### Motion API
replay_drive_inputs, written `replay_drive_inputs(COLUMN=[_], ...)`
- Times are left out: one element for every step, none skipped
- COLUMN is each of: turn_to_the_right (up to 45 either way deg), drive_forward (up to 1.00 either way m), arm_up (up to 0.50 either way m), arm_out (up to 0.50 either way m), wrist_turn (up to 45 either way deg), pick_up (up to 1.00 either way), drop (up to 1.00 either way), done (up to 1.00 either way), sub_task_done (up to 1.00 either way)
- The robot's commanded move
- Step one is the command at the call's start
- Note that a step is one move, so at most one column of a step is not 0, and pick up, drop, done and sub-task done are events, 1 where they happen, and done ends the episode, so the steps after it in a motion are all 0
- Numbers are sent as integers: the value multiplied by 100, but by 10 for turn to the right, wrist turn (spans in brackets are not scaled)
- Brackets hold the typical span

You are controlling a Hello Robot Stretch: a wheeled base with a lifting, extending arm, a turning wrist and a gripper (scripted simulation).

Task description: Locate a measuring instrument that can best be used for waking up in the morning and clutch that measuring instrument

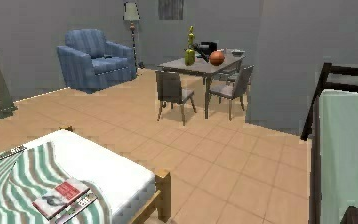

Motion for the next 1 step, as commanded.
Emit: replay_drive_inputs(turn_to_the_right=[60], drive_forward=[0], arm_up=[0], arm_out=[0], wrist_turn=[0], pick_up=[0], drop=[0], done=[0], sub_task_done=[0])
